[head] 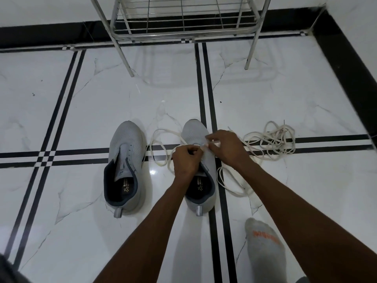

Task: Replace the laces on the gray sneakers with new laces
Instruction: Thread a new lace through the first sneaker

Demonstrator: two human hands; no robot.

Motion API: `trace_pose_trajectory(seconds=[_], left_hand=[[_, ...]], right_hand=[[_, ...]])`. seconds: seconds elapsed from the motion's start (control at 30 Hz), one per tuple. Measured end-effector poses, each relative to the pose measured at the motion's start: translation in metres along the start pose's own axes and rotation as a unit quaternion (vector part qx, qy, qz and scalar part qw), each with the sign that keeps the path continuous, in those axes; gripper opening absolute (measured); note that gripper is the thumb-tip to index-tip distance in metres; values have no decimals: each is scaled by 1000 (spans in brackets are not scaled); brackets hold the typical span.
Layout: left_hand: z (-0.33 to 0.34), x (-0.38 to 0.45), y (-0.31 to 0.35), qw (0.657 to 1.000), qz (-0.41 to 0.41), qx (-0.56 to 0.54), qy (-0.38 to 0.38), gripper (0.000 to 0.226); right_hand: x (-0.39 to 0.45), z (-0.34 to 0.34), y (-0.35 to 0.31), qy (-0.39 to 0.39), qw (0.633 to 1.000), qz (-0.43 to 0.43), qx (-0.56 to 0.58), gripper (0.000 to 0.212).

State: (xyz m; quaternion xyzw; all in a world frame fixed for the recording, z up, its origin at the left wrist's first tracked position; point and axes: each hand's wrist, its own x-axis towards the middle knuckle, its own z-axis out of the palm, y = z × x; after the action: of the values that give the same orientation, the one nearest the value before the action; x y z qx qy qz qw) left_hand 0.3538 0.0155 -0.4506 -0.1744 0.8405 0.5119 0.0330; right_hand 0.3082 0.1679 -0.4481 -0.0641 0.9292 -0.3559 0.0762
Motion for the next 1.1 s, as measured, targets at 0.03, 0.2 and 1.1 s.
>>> trace_pose_trajectory(seconds=[0.03,0.2,1.1], left_hand=[[1,-1,0,1000,3,-4,7,15],[-1,-4,-3,1000,0,-13,22,11],[-8,-10,2,981,66,169,74,24]], right_hand=[[0,4,-5,-20,999,-2,-28,26],[-3,6,4,35,993,-12,-110,18],[-1,8,-11,-12,992,-49,-115,20]])
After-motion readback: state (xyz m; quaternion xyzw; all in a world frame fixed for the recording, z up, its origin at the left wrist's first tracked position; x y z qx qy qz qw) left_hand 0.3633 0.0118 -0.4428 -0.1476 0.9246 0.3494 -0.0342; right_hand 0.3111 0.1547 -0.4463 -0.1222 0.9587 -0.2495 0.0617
